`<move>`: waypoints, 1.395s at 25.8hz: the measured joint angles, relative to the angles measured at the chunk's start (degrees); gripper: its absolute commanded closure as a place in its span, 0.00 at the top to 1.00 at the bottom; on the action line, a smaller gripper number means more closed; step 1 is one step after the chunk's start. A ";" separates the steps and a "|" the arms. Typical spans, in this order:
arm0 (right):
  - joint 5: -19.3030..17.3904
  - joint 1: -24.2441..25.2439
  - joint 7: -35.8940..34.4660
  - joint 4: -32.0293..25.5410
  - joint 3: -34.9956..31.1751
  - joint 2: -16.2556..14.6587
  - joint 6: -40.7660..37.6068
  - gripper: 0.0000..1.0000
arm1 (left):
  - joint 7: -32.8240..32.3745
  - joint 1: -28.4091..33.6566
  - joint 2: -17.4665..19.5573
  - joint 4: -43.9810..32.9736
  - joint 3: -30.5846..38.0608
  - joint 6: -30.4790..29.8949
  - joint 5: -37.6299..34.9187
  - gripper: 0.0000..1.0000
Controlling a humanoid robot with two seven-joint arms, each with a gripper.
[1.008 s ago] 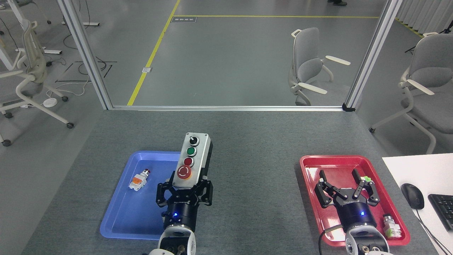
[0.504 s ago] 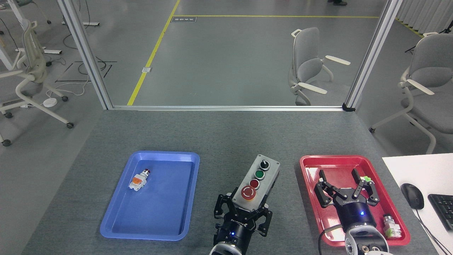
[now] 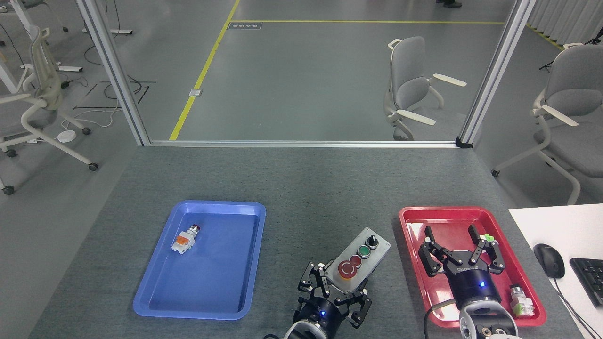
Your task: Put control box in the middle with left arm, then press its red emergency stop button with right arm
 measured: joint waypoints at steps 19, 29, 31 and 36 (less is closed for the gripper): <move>-0.09 -0.22 -0.16 0.00 0.18 -0.16 0.28 1.00 | -2.59 -1.52 0.14 3.99 0.09 -0.93 0.05 0.98; -0.06 -1.71 -0.26 0.77 2.80 -0.28 0.01 0.83 | -1.72 3.25 1.43 -1.30 0.63 -1.06 -0.11 0.99; -0.05 -3.18 -0.35 1.87 4.67 -0.28 -0.06 0.63 | -1.39 4.17 2.07 -1.83 1.26 -1.07 -0.13 0.99; -0.08 -5.78 -0.37 4.47 8.17 -0.16 -2.56 0.25 | -2.11 7.23 4.46 -4.23 5.45 -1.29 -0.05 0.99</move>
